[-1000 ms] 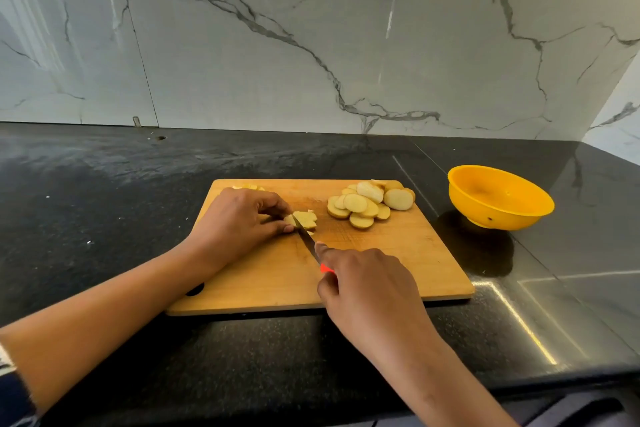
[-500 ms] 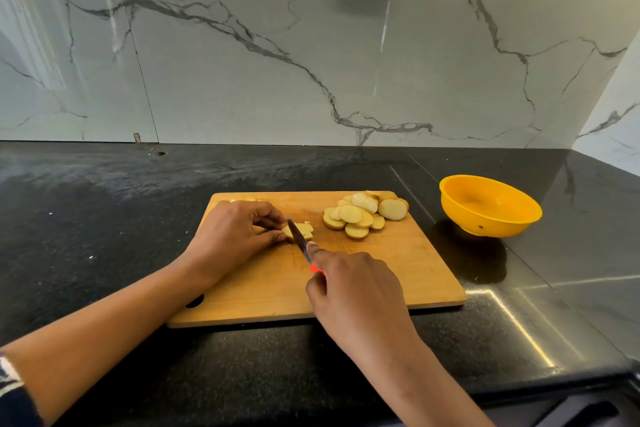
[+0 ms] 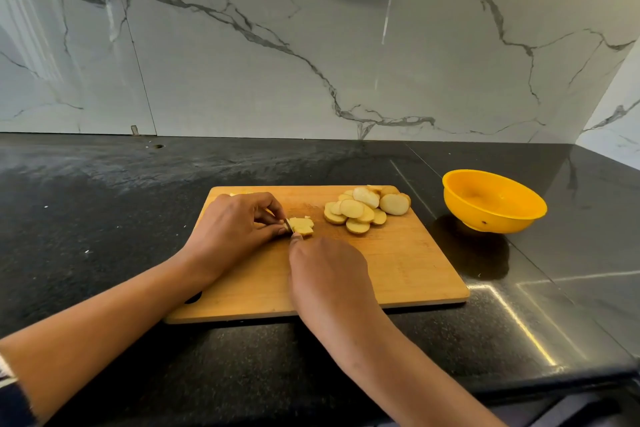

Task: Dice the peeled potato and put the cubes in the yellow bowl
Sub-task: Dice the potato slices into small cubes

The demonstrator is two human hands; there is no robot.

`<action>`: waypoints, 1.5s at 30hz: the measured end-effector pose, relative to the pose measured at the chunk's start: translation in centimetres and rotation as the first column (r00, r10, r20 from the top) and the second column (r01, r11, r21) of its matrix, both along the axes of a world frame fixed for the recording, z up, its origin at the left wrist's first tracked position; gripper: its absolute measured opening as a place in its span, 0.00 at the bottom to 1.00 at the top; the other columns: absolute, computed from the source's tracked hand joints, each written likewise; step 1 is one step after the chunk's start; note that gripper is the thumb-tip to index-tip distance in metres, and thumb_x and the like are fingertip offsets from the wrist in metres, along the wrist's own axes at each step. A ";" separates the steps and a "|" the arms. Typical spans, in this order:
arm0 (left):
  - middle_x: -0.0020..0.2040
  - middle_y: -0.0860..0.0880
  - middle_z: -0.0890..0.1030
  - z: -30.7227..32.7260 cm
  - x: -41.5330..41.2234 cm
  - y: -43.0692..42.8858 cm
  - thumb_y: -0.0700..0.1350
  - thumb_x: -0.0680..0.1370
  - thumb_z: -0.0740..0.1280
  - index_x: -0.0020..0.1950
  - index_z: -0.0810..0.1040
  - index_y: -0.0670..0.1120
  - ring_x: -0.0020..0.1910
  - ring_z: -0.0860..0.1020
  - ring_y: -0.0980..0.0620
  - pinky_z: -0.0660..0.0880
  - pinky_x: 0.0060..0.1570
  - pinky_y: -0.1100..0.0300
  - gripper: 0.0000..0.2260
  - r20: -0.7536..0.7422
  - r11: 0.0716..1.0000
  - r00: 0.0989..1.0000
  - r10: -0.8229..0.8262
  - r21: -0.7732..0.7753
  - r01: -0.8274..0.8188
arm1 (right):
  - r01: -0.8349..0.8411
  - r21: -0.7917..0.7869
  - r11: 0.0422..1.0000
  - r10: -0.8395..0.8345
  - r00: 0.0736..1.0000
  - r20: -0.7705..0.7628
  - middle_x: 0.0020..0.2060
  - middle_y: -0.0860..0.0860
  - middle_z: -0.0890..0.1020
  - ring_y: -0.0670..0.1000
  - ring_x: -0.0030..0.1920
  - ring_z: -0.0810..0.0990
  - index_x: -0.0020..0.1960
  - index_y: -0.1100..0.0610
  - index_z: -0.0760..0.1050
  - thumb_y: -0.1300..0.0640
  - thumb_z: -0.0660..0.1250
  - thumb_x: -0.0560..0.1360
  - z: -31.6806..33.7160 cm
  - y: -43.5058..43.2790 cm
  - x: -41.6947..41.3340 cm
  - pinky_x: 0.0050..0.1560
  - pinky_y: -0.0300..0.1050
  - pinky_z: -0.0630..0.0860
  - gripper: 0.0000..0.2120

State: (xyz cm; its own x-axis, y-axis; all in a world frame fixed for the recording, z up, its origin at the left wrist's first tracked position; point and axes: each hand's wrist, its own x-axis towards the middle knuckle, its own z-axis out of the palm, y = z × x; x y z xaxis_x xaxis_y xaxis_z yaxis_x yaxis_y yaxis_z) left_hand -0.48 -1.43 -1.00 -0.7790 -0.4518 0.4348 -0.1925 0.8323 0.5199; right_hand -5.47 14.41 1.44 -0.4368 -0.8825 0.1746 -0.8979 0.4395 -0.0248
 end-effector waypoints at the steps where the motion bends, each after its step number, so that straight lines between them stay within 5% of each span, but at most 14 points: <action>1: 0.39 0.57 0.83 0.0 0.0 0.0 0.46 0.69 0.76 0.45 0.82 0.51 0.41 0.81 0.65 0.78 0.48 0.60 0.07 -0.003 1.000 1.000 0.004 -0.008 -0.004 | -0.004 0.013 1.000 0.003 1.000 0.000 0.43 0.53 0.74 0.50 0.35 0.66 0.71 0.58 0.65 0.61 0.54 0.82 0.0 0.2 0.0 0.27 0.41 0.57 0.18; 5: 0.40 0.56 0.83 0.0 0.2 -0.3 0.46 0.70 0.75 0.46 0.81 0.51 0.42 0.80 0.64 0.78 0.48 0.61 0.07 -0.001 0.999 0.999 0.033 -0.032 -0.033 | -0.027 -0.023 0.999 0.026 0.999 -0.032 0.42 0.50 0.71 0.50 0.35 0.67 0.78 0.54 0.51 0.59 0.55 0.82 -1.2 2.6 0.3 0.29 0.41 0.59 0.26; 8: 0.42 0.56 0.83 0.1 0.4 -0.3 0.44 0.71 0.74 0.49 0.81 0.51 0.43 0.80 0.64 0.77 0.48 0.64 0.09 0.006 0.999 1.000 0.015 -0.042 -0.015 | -0.073 -0.096 0.993 0.070 0.997 -0.033 0.52 0.49 0.73 0.50 0.42 0.71 0.77 0.46 0.52 0.55 0.54 0.82 -1.0 4.1 -0.8 0.38 0.43 0.67 0.25; 13: 0.44 0.58 0.82 0.1 1.1 -0.7 0.42 0.73 0.72 0.55 0.79 0.53 0.45 0.80 0.63 0.76 0.50 0.67 0.13 0.012 0.999 1.000 0.011 -0.032 -0.011 | -0.123 -0.070 0.990 0.124 0.992 0.010 0.54 0.47 0.70 0.47 0.47 0.73 0.75 0.38 0.55 0.51 0.55 0.82 -0.3 5.0 -2.8 0.44 0.41 0.69 0.24; 20: 0.54 0.65 0.75 0.3 1.3 -0.7 0.46 0.75 0.70 0.57 0.74 0.62 0.54 0.73 0.67 0.69 0.58 0.69 0.15 0.036 0.986 0.992 -0.122 -0.109 0.125 | -0.233 -0.024 0.972 0.233 0.972 -0.027 0.54 0.45 0.68 0.43 0.47 0.67 0.73 0.36 0.59 0.50 0.56 0.82 0.1 5.6 -6.4 0.43 0.37 0.65 0.22; 24: 0.64 0.62 0.74 -0.1 0.7 0.1 0.56 0.78 0.61 0.65 0.75 0.59 0.65 0.69 0.61 0.66 0.63 0.65 0.16 0.207 0.837 0.908 -0.364 -0.354 0.417 | -0.336 -0.008 0.942 0.333 0.935 -0.124 0.52 0.48 0.71 0.45 0.45 0.68 0.70 0.38 0.66 0.52 0.61 0.80 -0.3 5.3 -8.1 0.34 0.36 0.61 0.21; 27: 0.59 0.60 0.79 -0.2 0.4 -0.2 0.58 0.79 0.57 0.61 0.79 0.57 0.57 0.76 0.59 0.76 0.55 0.58 0.16 0.197 0.822 0.914 -0.356 -0.399 0.406 | -0.382 -0.054 0.922 0.371 0.916 -0.156 0.42 0.49 0.75 0.44 0.36 0.68 0.63 0.42 0.76 0.56 0.73 0.71 -1.2 5.3 -8.7 0.27 0.34 0.58 0.21; 32: 0.52 0.60 0.82 0.0 0.9 -1.6 0.66 0.76 0.55 0.56 0.81 0.55 0.52 0.78 0.63 0.77 0.54 0.59 0.22 0.152 0.883 0.953 -0.262 -0.361 0.301 | -0.335 -0.148 0.930 0.319 0.940 -0.122 0.41 0.46 0.76 0.42 0.35 0.70 0.61 0.40 0.78 0.56 0.75 0.70 -1.7 6.1 -9.6 0.28 0.29 0.54 0.22; 37: 0.47 0.56 0.84 -0.3 1.3 -2.6 0.48 0.71 0.73 0.50 0.84 0.52 0.46 0.81 0.60 0.78 0.52 0.58 0.08 0.043 0.955 0.985 -0.166 -0.243 0.171 | -0.181 -0.160 0.970 0.188 0.982 0.029 0.49 0.40 0.71 0.41 0.43 0.71 0.66 0.34 0.68 0.52 0.66 0.77 -1.3 7.1 -10.8 0.39 0.35 0.71 0.21; 41: 0.46 0.66 0.80 -0.2 1.1 -2.6 0.40 0.71 0.74 0.52 0.81 0.55 0.52 0.78 0.64 0.72 0.52 0.74 0.13 -0.042 0.970 0.984 -0.172 -0.180 0.162 | -0.092 -0.160 0.983 0.106 0.991 0.082 0.51 0.40 0.71 0.42 0.49 0.72 0.68 0.36 0.68 0.51 0.65 0.78 -1.1 7.0 -10.9 0.46 0.35 0.73 0.21; 45: 0.46 0.74 0.77 0.1 0.9 -2.7 0.34 0.73 0.70 0.52 0.80 0.58 0.53 0.78 0.66 0.72 0.54 0.73 0.18 -0.166 0.985 0.974 -0.152 -0.103 0.136 | -0.068 -0.173 0.983 0.088 0.989 0.115 0.51 0.40 0.72 0.42 0.48 0.71 0.68 0.36 0.69 0.52 0.65 0.78 -1.4 6.8 -10.9 0.44 0.35 0.71 0.21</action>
State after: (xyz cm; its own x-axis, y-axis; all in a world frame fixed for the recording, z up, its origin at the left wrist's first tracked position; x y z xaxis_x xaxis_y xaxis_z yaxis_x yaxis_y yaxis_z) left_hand 0.38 -4.12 -0.90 -0.7427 -0.2933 0.6020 0.0185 0.8897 0.4562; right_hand -16.34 21.18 0.05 -0.3949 -0.8771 0.2734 -0.9149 0.3483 -0.2041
